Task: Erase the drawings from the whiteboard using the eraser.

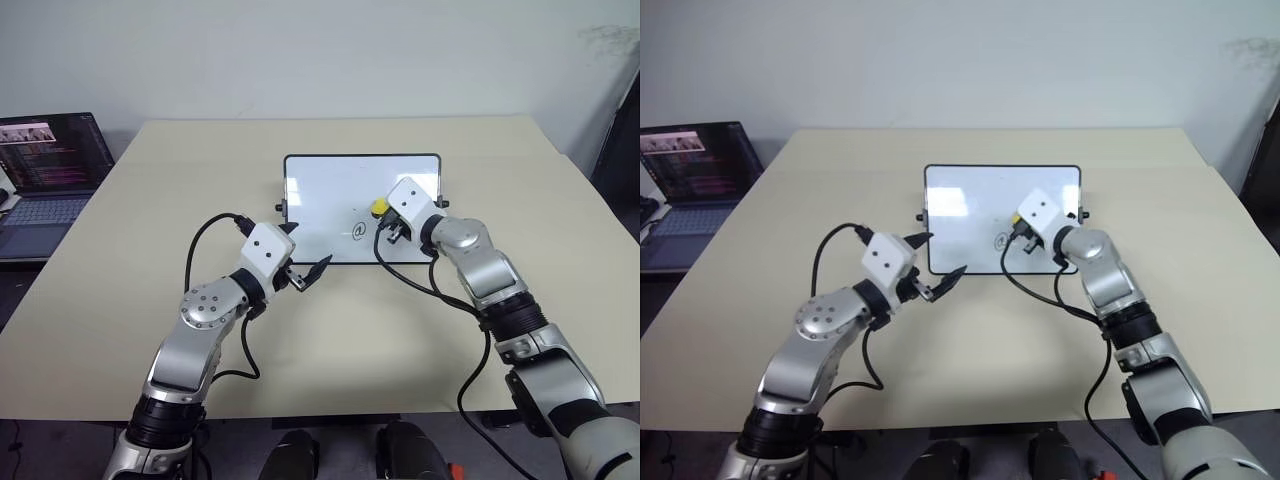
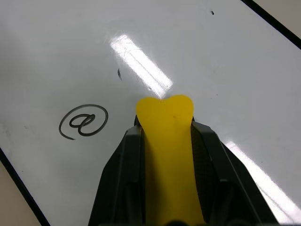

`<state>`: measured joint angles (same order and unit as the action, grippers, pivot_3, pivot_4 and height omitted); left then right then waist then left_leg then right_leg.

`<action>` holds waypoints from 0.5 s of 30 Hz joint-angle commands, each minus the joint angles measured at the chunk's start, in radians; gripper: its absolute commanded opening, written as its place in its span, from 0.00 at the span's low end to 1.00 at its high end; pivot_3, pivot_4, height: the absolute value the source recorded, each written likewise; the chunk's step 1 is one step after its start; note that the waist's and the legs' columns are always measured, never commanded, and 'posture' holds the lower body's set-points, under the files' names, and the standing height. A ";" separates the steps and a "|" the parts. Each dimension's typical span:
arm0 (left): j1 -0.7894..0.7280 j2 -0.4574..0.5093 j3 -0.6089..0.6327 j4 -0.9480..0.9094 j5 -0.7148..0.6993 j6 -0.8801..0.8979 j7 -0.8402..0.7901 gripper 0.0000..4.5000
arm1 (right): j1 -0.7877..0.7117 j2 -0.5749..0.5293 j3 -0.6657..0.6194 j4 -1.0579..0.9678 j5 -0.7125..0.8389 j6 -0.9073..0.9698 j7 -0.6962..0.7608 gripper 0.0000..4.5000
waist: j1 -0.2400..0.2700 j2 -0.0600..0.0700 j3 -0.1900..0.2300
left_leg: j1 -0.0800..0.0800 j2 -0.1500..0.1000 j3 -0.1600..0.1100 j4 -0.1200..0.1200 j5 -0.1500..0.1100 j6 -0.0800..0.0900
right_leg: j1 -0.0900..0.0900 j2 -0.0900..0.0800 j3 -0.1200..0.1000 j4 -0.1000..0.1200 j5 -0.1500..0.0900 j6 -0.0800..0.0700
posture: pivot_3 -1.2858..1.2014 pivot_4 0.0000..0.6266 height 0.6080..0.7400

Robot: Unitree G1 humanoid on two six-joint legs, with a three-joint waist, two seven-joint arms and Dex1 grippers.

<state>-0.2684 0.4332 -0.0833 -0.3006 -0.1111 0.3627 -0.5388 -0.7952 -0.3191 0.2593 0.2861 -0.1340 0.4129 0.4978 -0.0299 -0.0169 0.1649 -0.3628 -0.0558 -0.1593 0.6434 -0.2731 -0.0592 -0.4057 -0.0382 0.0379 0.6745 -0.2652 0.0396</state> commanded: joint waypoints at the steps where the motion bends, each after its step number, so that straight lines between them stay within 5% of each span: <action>1: -0.027 -0.002 0.000 -0.011 -0.002 -0.022 -0.005 1.00 | -0.035 0.044 -0.017 -0.091 0.014 0.044 -0.013 0.22 | -0.003 0.000 0.001 | 0.000 0.000 0.000 -0.001 0.000 0.000 | -0.001 0.000 0.000 -0.001 0.000 0.000 | 0.52 0.24 1.00; 15: -0.004 0.013 0.009 -0.038 -0.003 -0.014 -0.002 1.00 | -0.072 0.119 0.025 0.026 -0.027 -0.049 -0.021 0.22 | -0.003 0.001 0.001 | -0.002 0.002 0.001 -0.014 0.001 -0.004 | -0.005 -0.001 0.000 -0.012 0.000 0.000 | 0.52 0.24 1.00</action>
<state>-0.2713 0.4385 -0.0913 -0.2983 -0.1113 0.3629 -0.5412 -0.8444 -0.1950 0.2766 0.3057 -0.1414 0.4078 0.4799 -0.0324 -0.0162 0.1659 -0.3653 -0.0540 -0.1579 0.6291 -0.2724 -0.0631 -0.4113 -0.0396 0.0382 0.6617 -0.2648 0.0392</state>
